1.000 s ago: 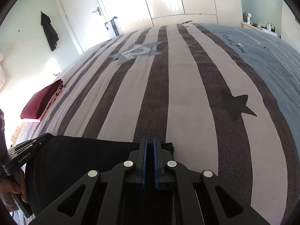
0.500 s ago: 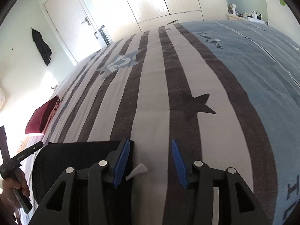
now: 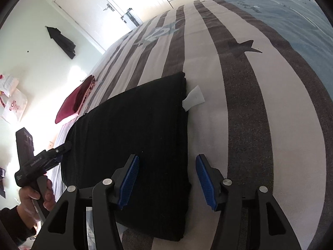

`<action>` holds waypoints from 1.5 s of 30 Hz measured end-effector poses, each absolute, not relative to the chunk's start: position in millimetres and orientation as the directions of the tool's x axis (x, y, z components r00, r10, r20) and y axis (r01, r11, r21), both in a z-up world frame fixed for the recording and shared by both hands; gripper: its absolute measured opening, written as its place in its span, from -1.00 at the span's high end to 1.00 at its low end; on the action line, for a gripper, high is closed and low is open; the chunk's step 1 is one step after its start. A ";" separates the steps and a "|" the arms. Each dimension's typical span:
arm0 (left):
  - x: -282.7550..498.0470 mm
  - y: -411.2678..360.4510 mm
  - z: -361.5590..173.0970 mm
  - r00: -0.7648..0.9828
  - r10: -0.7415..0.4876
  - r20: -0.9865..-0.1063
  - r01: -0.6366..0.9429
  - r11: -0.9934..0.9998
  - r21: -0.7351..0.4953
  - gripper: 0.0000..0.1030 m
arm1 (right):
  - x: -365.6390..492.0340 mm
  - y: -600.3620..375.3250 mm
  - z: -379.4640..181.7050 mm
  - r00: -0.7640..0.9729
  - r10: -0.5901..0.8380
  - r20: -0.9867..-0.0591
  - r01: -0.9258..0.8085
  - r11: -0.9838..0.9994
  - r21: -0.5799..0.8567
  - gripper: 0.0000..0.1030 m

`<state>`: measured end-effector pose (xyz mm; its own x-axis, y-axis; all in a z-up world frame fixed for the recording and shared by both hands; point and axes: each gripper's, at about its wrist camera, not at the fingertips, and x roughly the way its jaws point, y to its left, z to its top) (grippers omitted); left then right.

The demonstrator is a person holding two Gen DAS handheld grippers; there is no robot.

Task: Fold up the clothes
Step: 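Open both grippers and grasp the folded black T-shirt edges from both sides, then lift the folded black T-shirt with both grippers and carry it onto the maroon stack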

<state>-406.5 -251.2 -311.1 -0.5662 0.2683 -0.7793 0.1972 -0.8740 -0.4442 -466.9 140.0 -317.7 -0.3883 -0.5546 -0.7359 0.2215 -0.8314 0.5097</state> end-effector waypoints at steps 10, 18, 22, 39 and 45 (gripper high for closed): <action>-412.8 -233.6 -317.6 -0.530 0.361 -0.767 0.120 -0.864 -0.490 -0.45 | -475.4 134.5 -328.8 -0.326 -0.647 -0.690 0.219 -0.761 0.610 -0.06; -422.5 -214.9 -315.9 -0.496 0.399 -0.771 0.056 -0.872 -0.487 -0.27 | -490.3 125.8 -335.8 -0.331 -0.685 -0.649 0.236 -0.726 0.646 -0.06; -420.7 -208.5 -309.8 -0.527 0.377 -0.761 0.026 -0.888 -0.458 0.18 | -497.9 124.1 -336.1 -0.320 -0.685 -0.655 0.227 -0.727 0.649 0.27; -447.3 -318.8 -231.1 -0.652 0.371 -0.661 -0.037 -0.887 -0.461 0.43 | -489.3 20.9 -214.6 -0.491 -0.574 -0.655 0.262 -0.814 0.518 0.78; -500.2 -432.6 -193.1 -0.669 0.315 -0.673 -0.033 -0.917 -0.397 0.43 | -542.4 -89.9 -183.6 -0.514 -0.619 -0.593 0.290 -0.777 0.559 0.79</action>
<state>-500.2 -432.6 -193.1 -0.6686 0.3154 -0.6734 -0.0333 -0.9174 -0.3966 -542.4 -89.9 -183.6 -0.5141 -0.6194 -0.5934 0.2903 -0.7766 0.5591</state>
